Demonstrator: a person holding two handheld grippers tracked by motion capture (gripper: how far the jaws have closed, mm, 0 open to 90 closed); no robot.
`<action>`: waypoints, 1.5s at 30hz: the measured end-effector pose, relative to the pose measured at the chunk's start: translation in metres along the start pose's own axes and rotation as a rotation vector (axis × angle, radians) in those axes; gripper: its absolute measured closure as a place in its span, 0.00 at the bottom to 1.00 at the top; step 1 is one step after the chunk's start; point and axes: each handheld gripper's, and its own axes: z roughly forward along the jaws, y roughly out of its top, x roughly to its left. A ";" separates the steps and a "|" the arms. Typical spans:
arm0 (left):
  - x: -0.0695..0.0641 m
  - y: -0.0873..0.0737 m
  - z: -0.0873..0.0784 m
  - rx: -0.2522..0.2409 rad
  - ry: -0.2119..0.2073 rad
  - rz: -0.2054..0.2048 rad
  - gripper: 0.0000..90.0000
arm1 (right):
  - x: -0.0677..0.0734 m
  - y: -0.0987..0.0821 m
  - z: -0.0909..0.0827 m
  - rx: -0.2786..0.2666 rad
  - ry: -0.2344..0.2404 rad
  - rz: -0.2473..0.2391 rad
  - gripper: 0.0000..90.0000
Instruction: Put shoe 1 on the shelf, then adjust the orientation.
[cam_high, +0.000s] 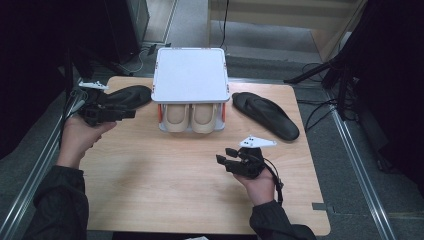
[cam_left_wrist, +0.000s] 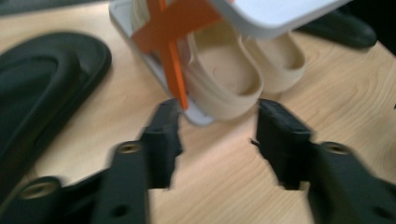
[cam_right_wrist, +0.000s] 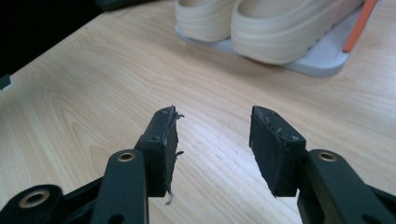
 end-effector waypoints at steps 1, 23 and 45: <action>0.002 -0.002 0.001 -0.005 0.015 0.003 0.79 | 0.000 -0.001 -0.001 0.001 -0.002 -0.002 0.58; 0.064 -0.019 0.038 0.014 0.081 -0.068 1.00 | -0.004 -0.009 -0.007 -0.033 -0.029 0.020 0.55; 0.156 -0.041 0.036 0.012 0.216 -0.243 1.00 | -0.004 -0.029 -0.020 -0.037 -0.043 0.094 0.55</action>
